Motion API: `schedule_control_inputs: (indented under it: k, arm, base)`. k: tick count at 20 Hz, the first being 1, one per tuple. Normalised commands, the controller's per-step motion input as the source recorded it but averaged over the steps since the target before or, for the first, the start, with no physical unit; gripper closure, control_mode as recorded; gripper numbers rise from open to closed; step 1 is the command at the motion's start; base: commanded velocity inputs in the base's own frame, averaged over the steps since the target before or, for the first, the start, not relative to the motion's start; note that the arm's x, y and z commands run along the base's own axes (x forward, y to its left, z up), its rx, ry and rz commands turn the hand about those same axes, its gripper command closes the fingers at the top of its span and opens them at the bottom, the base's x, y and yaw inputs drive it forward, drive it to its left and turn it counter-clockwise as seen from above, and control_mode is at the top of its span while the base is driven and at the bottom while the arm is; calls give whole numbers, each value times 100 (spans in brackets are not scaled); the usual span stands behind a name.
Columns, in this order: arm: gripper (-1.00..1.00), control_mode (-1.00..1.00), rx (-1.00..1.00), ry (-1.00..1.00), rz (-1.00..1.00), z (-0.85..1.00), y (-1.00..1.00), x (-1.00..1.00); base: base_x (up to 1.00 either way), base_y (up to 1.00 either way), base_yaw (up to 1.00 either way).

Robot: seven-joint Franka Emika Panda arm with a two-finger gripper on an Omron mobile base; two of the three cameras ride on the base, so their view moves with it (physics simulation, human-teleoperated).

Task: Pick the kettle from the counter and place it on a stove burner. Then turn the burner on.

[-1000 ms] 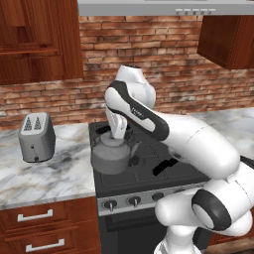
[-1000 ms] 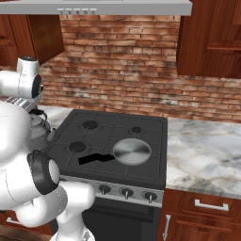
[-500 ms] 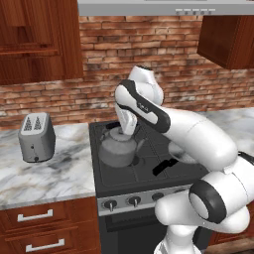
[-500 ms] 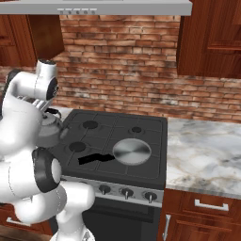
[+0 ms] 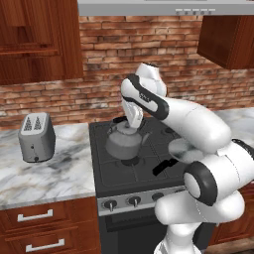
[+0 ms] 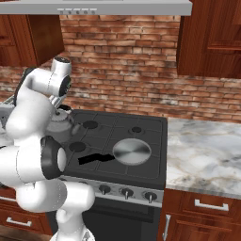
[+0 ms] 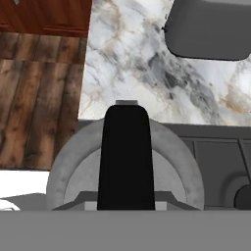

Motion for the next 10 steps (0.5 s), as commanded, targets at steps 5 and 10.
schedule_control_inputs:
  k: [5, 10]
  arm:
    - [100, -100, 0, 1, 0, 0, -33, 16]
    - [100, -100, 0, 1, 0, 0, -20, 24]
  base:
    - [0, 0, 0]
    - [0, 0, 0]
